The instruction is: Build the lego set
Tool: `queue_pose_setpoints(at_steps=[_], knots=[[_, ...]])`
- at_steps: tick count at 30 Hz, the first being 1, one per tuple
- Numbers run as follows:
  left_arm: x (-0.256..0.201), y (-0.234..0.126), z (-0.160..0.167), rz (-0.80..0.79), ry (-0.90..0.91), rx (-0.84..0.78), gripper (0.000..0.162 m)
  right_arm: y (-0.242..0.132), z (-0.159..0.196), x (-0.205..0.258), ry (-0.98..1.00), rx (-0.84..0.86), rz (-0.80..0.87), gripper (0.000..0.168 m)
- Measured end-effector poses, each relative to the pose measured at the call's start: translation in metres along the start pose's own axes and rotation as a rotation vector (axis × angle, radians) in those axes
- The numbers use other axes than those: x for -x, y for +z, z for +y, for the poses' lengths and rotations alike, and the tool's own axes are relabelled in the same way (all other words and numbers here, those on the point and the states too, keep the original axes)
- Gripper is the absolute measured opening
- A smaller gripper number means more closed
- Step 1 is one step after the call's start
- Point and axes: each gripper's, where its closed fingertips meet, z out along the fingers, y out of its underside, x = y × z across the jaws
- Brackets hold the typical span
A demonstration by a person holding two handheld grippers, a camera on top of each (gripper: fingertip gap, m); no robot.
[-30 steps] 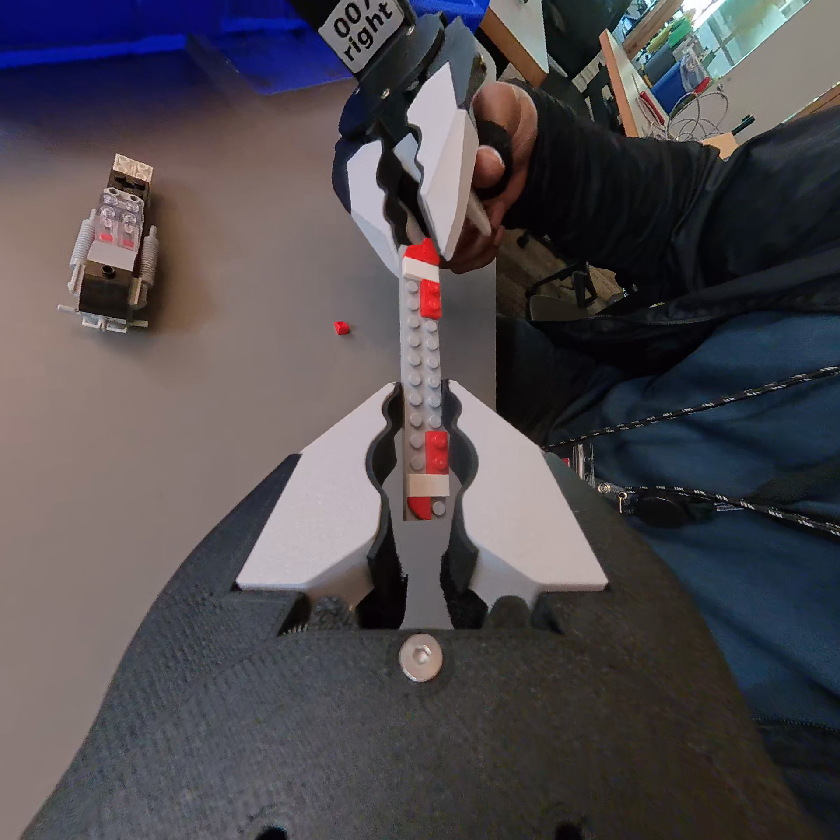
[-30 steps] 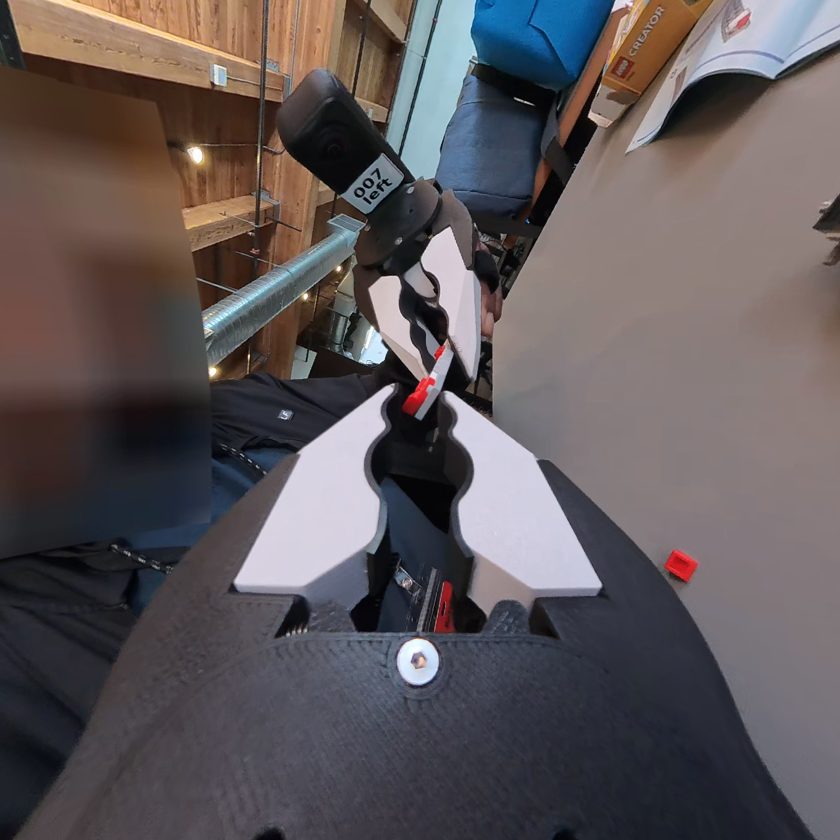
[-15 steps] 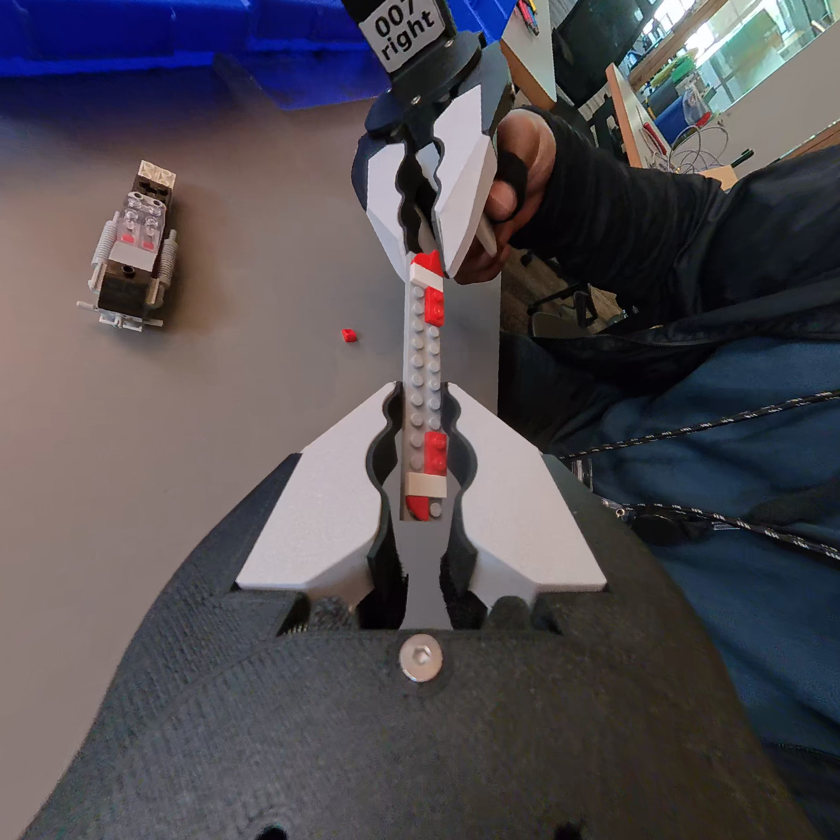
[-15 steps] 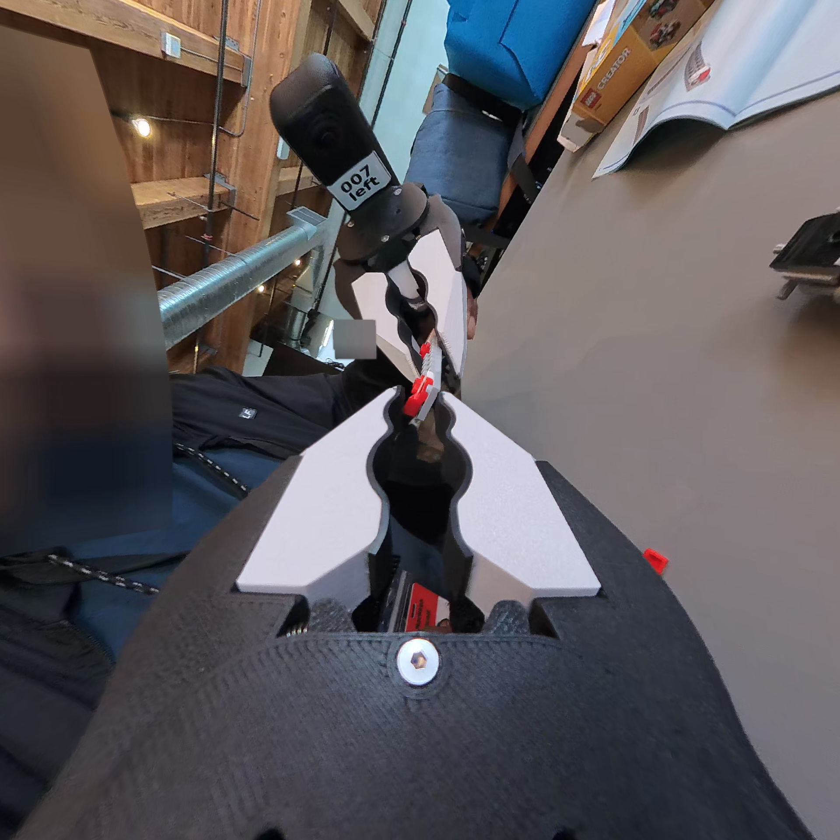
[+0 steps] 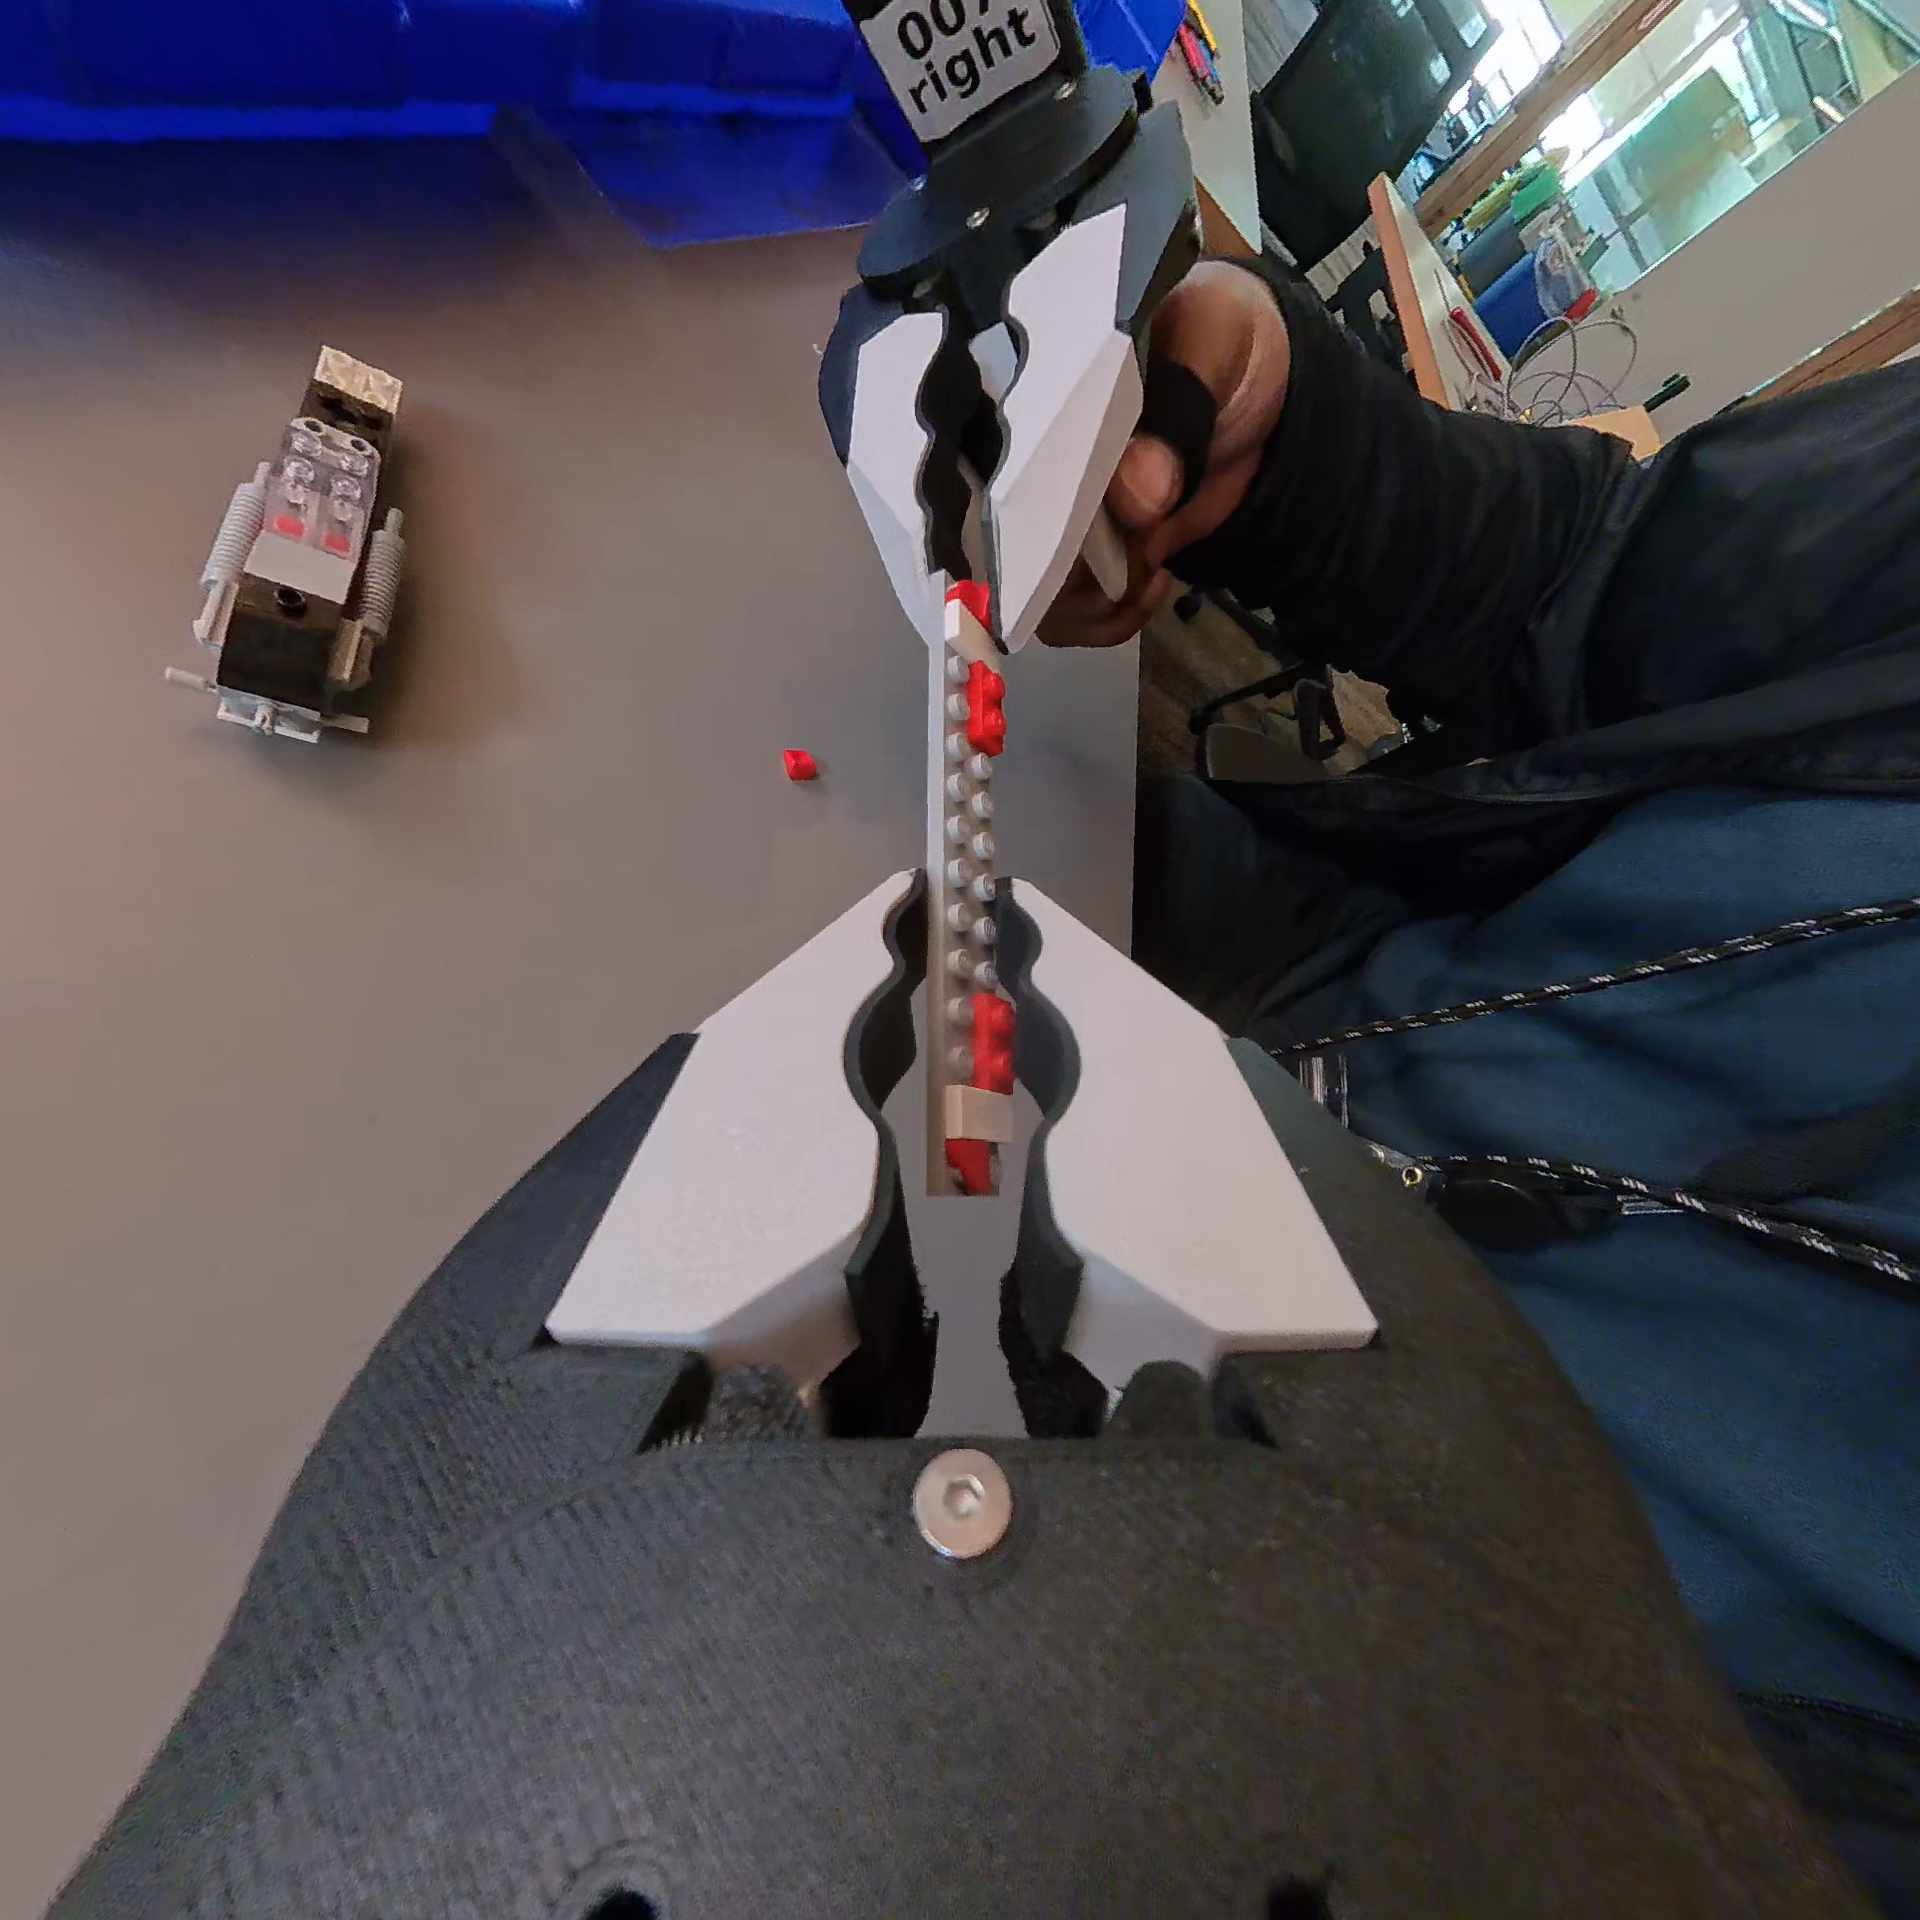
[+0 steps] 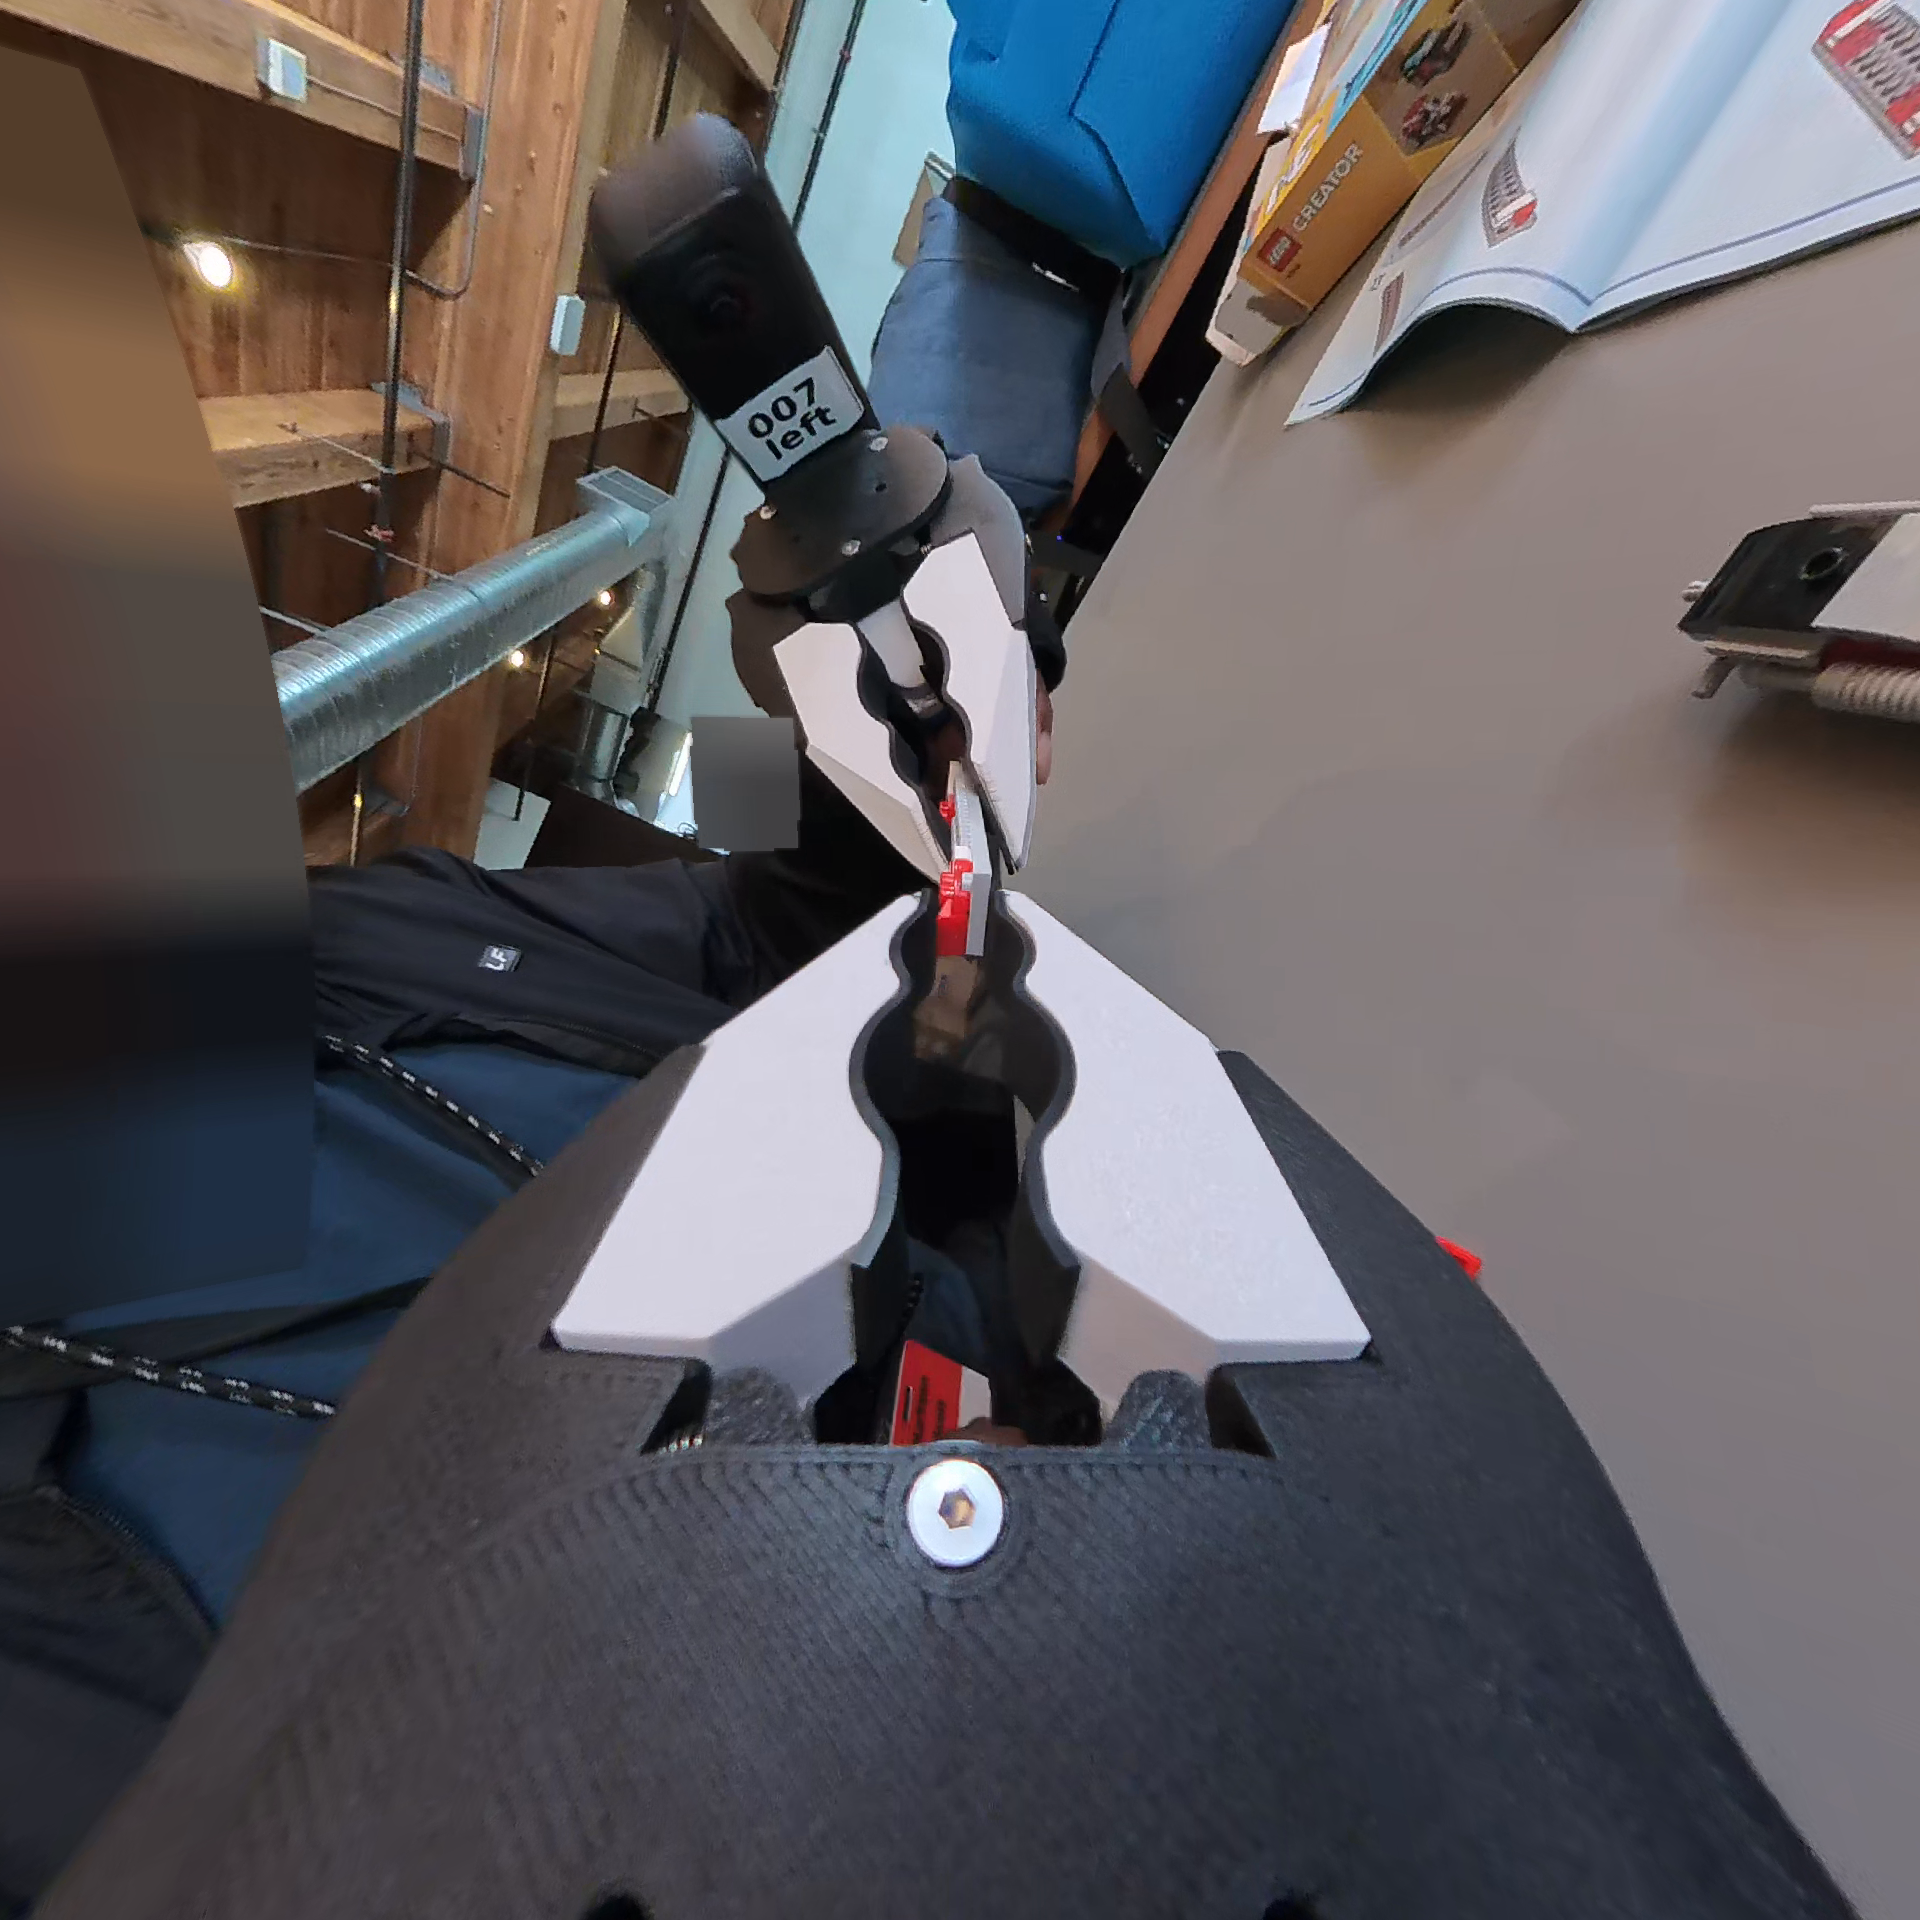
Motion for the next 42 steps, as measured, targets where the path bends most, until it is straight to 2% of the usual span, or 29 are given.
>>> queue_pose_setpoints(at_steps=[10,14,16,20,25,30,42], knots=[[0.001,0.002,0.002,0.026,-0.044,-0.015,0.009,0.000,-0.002,-0.002,-0.039,0.007,0.049,0.007],[-0.001,0.002,-0.003,0.076,-0.099,-0.064,0.004,-0.001,-0.012,0.001,-0.038,-0.058,0.023,0.013],[0.000,0.003,-0.003,0.099,-0.132,-0.086,0.004,-0.001,-0.014,0.004,-0.026,-0.074,-0.006,0.022],[0.002,0.004,0.000,0.131,-0.194,-0.122,0.004,-0.007,-0.018,0.003,-0.005,-0.127,-0.027,0.026],[0.001,0.006,0.001,0.177,-0.238,-0.161,0.004,-0.012,-0.015,-0.006,-0.002,-0.145,0.000,0.026],[-0.005,0.008,0.002,0.206,-0.222,-0.175,0.003,-0.009,-0.011,0.002,-0.018,-0.130,-0.053,0.025],[-0.020,0.004,-0.001,0.250,-0.168,-0.163,0.004,-0.005,-0.004,0.020,-0.050,-0.091,-0.185,0.009]])
